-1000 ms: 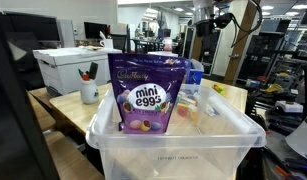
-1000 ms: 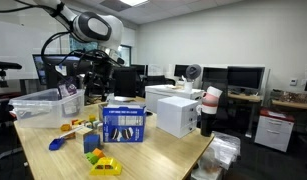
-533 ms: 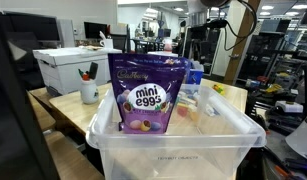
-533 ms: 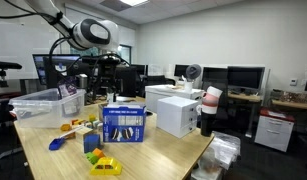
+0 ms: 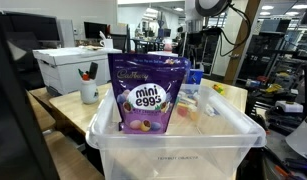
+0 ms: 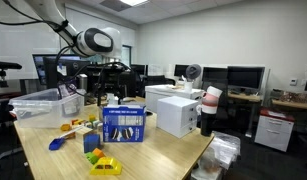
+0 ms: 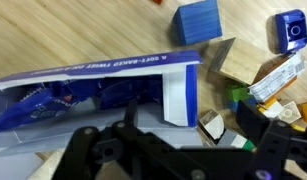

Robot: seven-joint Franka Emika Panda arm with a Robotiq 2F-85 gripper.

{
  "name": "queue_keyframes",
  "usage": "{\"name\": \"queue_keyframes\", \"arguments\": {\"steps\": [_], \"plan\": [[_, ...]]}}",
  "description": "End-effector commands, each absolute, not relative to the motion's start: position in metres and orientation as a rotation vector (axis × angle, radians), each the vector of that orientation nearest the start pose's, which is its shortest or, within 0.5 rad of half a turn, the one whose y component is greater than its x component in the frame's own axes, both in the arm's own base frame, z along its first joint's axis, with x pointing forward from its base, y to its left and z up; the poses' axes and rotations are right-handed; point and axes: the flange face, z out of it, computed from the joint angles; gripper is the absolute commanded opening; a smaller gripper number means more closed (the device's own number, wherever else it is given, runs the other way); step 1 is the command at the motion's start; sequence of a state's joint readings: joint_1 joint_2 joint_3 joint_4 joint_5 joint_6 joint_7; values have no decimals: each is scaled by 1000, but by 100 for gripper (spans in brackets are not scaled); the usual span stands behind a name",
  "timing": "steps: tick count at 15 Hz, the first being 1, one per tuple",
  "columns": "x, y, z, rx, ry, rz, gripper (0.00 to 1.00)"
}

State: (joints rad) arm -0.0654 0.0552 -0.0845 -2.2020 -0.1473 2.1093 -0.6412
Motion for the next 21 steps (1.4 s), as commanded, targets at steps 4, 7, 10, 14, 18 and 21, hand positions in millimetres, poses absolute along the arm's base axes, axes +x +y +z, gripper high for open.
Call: {"name": "queue_keyframes", "arguments": {"steps": [4,7,10,14,18,21], "plan": [[513,-99,327,-3084,-756,271,100],[514,-101,319,-3081,-677,290,100],[513,-99,318,-3075,-692,345,100],[513,-99,314,-3065,-644,389,100],[510,-100,299,-3111,-594,288,100],[506,-100,287,-3120,-587,260,100]]}}
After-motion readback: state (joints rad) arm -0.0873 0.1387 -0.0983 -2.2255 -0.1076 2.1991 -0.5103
